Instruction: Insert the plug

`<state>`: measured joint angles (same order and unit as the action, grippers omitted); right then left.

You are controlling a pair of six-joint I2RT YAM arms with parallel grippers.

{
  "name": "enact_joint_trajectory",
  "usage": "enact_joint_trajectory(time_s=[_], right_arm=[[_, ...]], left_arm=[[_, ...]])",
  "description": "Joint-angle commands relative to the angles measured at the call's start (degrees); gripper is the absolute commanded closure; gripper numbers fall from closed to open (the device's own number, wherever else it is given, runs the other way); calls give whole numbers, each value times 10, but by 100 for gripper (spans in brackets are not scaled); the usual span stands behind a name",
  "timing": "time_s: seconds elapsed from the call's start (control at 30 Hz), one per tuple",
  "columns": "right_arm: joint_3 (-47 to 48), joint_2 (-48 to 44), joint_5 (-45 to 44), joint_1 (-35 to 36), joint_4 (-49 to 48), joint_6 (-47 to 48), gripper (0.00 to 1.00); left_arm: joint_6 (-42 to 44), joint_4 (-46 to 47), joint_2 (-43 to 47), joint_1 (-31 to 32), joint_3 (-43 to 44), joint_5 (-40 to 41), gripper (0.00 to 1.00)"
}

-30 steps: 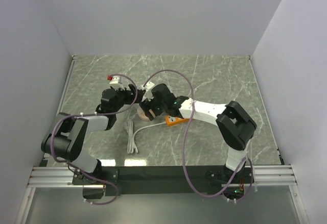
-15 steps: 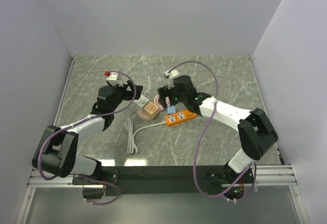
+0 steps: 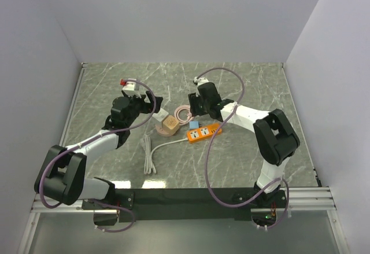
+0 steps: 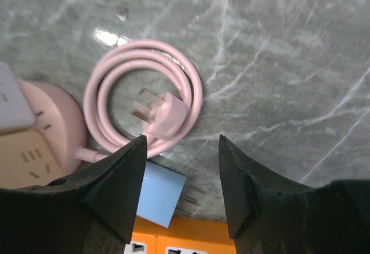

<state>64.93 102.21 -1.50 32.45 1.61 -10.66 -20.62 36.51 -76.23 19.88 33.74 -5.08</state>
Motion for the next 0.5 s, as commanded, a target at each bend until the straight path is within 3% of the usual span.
enact_joint_trajectory(time_s=[0.0,0.47], right_arm=[[18,9,-10,-3,12,-9,41],[-2,24,-24,19,55,-43,40]], left_arm=[[9,2,7,4,19,10,4],[8,-3,-16,4,24,19,2]])
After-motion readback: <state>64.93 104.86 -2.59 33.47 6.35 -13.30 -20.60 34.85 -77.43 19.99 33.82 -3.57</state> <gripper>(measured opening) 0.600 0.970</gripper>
